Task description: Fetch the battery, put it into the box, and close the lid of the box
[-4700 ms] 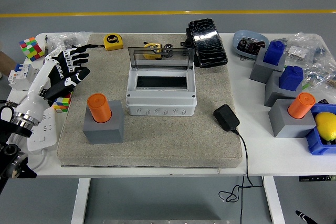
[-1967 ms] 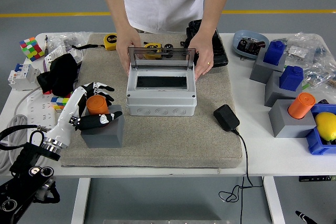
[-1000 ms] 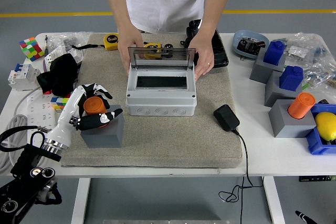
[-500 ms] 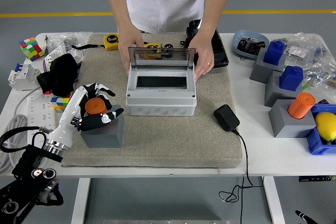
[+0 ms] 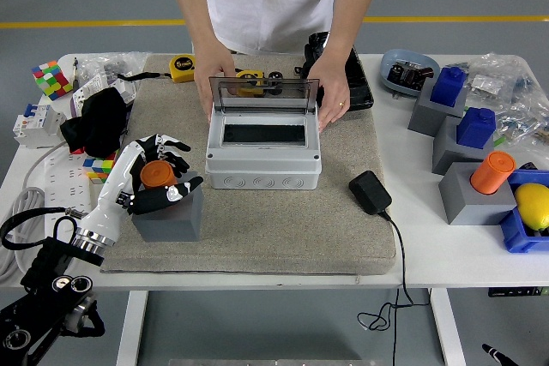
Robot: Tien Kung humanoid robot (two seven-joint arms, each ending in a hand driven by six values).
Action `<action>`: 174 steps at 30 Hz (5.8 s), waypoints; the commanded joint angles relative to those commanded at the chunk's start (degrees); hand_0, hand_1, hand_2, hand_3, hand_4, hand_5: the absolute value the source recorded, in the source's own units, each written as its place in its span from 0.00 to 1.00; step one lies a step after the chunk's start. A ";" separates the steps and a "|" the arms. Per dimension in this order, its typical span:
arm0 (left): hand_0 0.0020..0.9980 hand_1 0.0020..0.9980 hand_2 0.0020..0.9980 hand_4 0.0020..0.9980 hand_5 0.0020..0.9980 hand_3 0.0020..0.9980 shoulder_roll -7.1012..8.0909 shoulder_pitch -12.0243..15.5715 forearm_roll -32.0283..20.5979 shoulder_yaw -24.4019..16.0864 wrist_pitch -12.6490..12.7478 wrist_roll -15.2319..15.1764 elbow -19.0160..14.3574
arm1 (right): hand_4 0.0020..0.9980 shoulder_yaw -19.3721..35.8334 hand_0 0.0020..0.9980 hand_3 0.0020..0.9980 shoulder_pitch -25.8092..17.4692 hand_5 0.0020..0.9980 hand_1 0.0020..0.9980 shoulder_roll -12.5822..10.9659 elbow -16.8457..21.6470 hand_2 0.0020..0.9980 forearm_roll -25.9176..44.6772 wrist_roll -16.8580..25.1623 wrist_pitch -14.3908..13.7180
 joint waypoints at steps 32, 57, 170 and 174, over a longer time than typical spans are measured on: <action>0.05 0.05 0.20 0.86 0.00 0.32 -0.74 -0.88 -2.25 2.41 0.48 -1.02 1.73 | 0.96 -0.34 0.65 0.58 0.00 0.56 0.67 0.06 -0.01 0.69 0.33 0.03 -0.09; 0.04 0.03 0.16 0.84 0.00 0.25 0.68 -2.97 0.58 2.25 0.32 -0.10 -1.62 | 0.95 -0.65 0.65 0.58 0.16 0.56 0.67 -0.03 -0.06 0.69 0.64 0.03 -0.19; 0.37 0.52 0.52 1.00 0.05 0.61 -12.41 -36.66 29.82 25.99 14.05 27.23 20.71 | 0.95 -4.52 0.65 0.58 -0.23 0.56 0.67 0.51 -0.21 0.69 3.47 0.09 -0.31; 0.37 0.52 0.52 1.00 0.05 0.61 -12.38 -36.59 29.68 25.98 14.28 26.49 20.64 | 0.95 -4.58 0.65 0.58 -0.24 0.56 0.67 0.52 -0.22 0.69 3.50 0.12 -0.26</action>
